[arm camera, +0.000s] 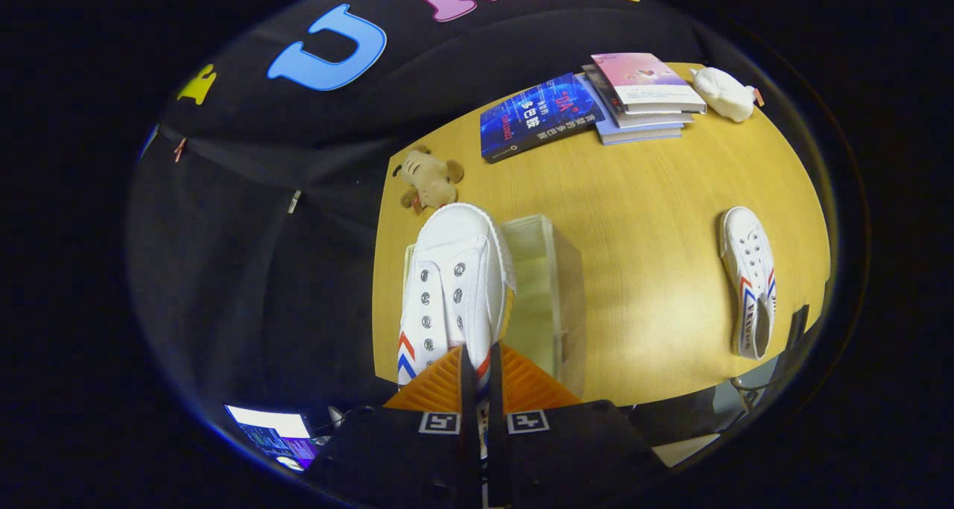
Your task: Open the storage box then place both shoes into the box .Put the left shoe in first, then the right shoe, with the right side of both shoes facing outward in a uniform manner.
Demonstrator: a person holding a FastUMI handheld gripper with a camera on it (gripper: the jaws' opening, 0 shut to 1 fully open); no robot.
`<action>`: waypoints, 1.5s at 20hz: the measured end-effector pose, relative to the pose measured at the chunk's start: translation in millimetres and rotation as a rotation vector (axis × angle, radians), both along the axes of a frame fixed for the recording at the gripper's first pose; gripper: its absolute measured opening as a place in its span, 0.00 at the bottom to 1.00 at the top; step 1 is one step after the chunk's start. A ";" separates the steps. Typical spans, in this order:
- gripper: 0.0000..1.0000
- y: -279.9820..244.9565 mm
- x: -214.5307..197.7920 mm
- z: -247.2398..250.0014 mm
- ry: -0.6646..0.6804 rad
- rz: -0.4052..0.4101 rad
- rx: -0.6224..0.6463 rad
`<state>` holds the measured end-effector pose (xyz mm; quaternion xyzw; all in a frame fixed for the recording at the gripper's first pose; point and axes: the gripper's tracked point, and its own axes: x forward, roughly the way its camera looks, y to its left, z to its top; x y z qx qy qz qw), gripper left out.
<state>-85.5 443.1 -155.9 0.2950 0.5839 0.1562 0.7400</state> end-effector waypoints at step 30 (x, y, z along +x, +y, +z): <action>0.62 87.0 19.7 -78.1 0.048 -0.013 0.054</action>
